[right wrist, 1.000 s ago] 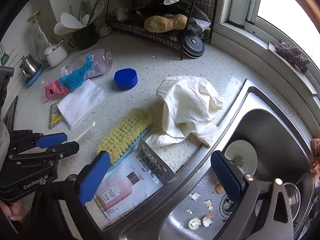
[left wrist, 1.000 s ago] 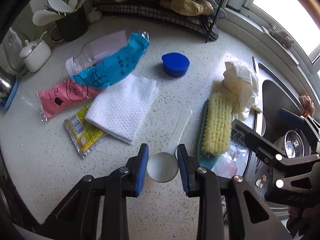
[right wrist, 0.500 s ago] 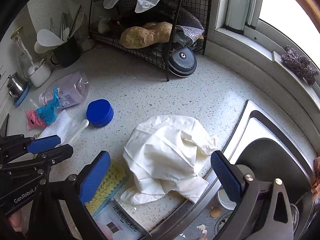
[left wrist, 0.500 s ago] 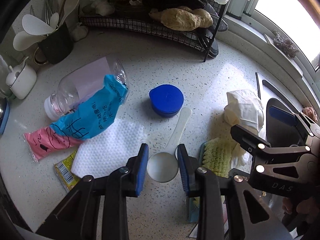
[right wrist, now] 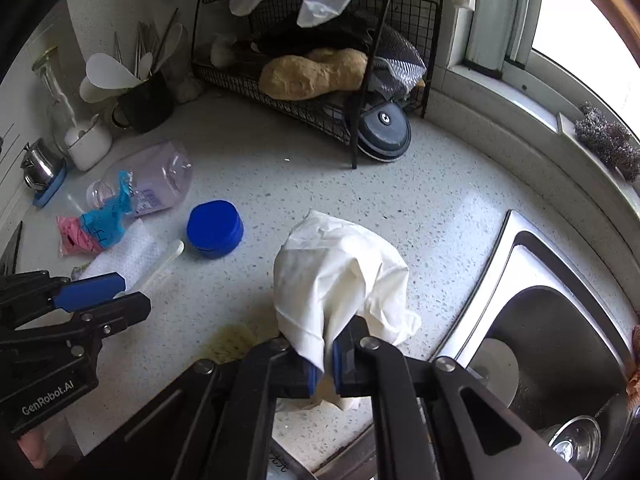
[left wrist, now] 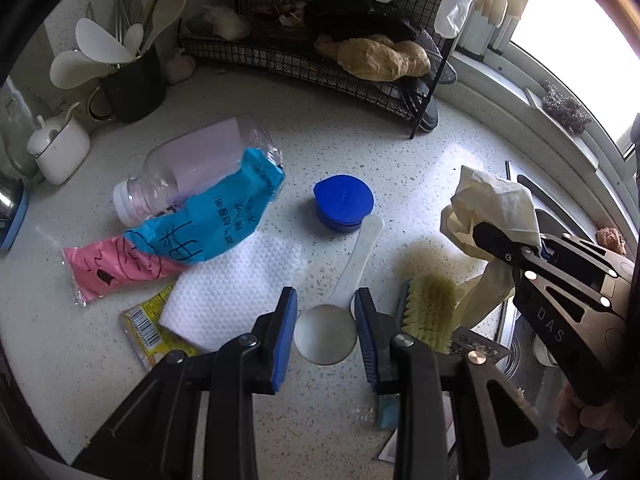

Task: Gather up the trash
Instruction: 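Grasp the cream cloth with the right gripper, then carry the spoon and cream cloth down toward the red bin with both grippers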

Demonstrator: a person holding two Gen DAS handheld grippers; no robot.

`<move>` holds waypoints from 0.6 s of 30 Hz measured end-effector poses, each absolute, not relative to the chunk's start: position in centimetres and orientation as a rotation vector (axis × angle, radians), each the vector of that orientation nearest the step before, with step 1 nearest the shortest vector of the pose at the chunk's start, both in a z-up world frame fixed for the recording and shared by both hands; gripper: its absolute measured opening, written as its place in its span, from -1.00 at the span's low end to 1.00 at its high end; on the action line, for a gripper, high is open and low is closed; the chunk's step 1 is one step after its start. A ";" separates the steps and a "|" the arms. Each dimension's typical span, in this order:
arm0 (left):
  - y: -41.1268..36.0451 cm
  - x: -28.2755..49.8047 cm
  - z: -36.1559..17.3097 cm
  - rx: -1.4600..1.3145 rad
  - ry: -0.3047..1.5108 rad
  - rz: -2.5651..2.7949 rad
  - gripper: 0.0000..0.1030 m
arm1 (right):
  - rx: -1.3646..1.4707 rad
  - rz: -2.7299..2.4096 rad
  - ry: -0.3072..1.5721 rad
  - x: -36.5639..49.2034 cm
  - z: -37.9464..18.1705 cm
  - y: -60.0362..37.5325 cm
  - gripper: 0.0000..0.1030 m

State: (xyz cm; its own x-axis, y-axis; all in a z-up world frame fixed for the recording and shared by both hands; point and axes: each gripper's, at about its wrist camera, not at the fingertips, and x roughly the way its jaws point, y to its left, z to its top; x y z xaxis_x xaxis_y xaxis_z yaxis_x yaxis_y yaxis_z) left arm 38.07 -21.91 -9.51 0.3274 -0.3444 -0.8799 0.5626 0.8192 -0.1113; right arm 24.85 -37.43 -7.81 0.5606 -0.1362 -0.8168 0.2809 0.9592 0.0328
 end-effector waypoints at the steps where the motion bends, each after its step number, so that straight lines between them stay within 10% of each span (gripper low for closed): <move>1: -21.2 37.7 -8.9 0.214 1.076 -0.597 -0.47 | 0.162 -0.233 0.931 24.5 -7.1 -37.0 -0.91; 18: -4.1 25.2 -3.6 0.069 0.995 -0.389 -0.47 | 0.043 -0.018 0.789 17.0 -0.9 -22.2 -0.93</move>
